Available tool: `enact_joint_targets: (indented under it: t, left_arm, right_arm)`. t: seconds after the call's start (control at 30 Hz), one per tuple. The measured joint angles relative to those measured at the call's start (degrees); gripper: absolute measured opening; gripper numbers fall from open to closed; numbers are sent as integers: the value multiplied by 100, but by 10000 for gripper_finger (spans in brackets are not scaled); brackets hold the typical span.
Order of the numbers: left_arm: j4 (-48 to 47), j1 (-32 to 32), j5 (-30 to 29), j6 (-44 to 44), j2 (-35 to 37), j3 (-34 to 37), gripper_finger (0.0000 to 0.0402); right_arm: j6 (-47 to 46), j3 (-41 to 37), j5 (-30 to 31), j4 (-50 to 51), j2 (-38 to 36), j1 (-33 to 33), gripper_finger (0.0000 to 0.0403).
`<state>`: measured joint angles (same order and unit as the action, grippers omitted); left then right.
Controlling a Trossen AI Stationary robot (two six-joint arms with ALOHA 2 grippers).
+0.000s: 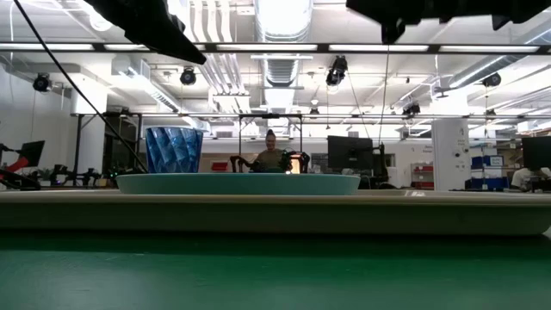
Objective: Pick and place plate/cup/fork/spoon on tray
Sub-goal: Put the orange spoon on the white tray to the right of the blue plate
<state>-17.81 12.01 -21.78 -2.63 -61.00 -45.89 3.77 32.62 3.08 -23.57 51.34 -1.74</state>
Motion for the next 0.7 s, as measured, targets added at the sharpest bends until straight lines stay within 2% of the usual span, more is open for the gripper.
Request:
enact_joint_targets:
  t: [0.47, 0.6, 0.7]
  left_arm:
    - [-126, 0, -1, -79, 154, 5, 73]
    - [-328, 0, -9, -81, 219, 0, 73]
    - [-334, 0, -12, -81, 293, 1, 73]
  right_arm:
    - [-2564, 2, -6, 1116, 867, -656, 33]
    - [-3531, 138, 51, 2372, 842, -690, 33]
    - [-4457, 392, 143, 3977, 831, -688, 33]
